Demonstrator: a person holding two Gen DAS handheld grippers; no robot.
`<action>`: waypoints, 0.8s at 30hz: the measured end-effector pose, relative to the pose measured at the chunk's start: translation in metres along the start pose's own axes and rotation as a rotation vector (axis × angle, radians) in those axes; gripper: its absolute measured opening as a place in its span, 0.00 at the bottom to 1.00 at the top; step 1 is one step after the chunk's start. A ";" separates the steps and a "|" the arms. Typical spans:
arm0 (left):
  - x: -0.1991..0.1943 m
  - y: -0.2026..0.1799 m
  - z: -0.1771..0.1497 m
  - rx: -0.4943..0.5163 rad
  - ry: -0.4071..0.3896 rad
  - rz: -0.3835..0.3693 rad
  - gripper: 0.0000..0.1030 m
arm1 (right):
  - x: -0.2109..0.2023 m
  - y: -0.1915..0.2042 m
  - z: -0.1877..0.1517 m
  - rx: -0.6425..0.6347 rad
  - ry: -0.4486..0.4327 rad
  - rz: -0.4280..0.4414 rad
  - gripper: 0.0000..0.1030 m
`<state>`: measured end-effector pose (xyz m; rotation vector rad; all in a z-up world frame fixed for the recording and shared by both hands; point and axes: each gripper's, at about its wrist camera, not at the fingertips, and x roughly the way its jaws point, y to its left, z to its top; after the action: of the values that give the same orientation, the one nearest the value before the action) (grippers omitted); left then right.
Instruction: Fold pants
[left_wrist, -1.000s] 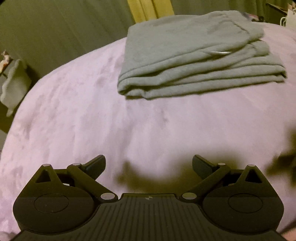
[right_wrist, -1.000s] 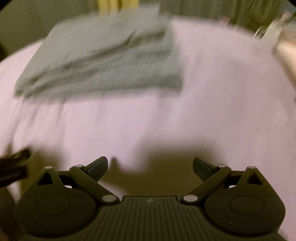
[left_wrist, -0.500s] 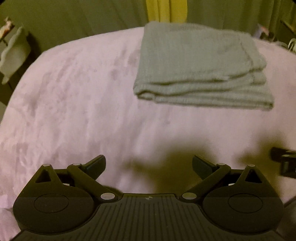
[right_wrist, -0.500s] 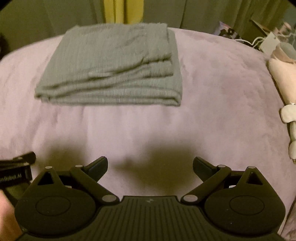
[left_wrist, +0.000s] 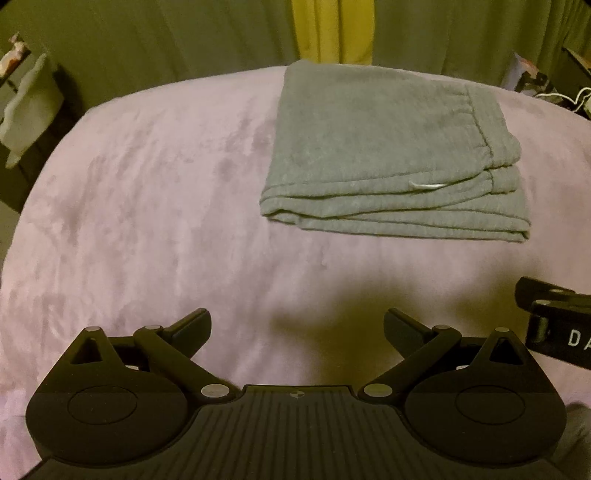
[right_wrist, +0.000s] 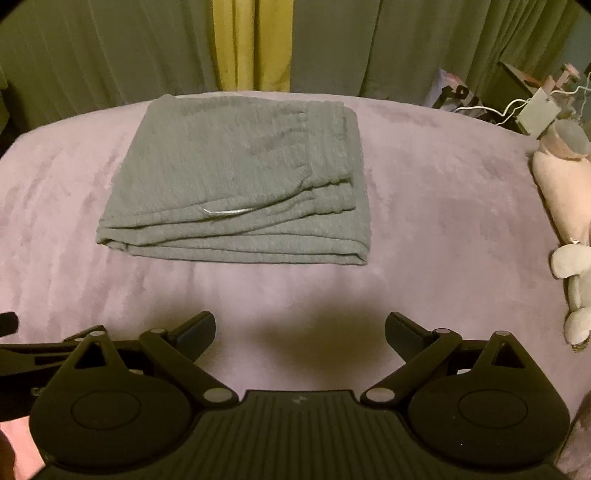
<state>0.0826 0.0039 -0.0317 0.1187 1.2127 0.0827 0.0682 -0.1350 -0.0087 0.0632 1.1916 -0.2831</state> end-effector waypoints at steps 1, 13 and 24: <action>-0.001 0.000 0.001 0.000 0.000 -0.003 0.99 | 0.000 0.000 0.001 -0.001 0.001 0.000 0.96; 0.000 -0.005 0.005 0.007 0.005 -0.002 0.99 | 0.001 -0.002 0.003 0.011 0.010 0.007 0.96; 0.005 -0.001 0.008 -0.012 0.015 0.001 0.99 | 0.009 -0.002 0.004 0.015 0.027 -0.003 0.96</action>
<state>0.0923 0.0027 -0.0336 0.1090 1.2265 0.0920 0.0743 -0.1398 -0.0153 0.0784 1.2165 -0.2948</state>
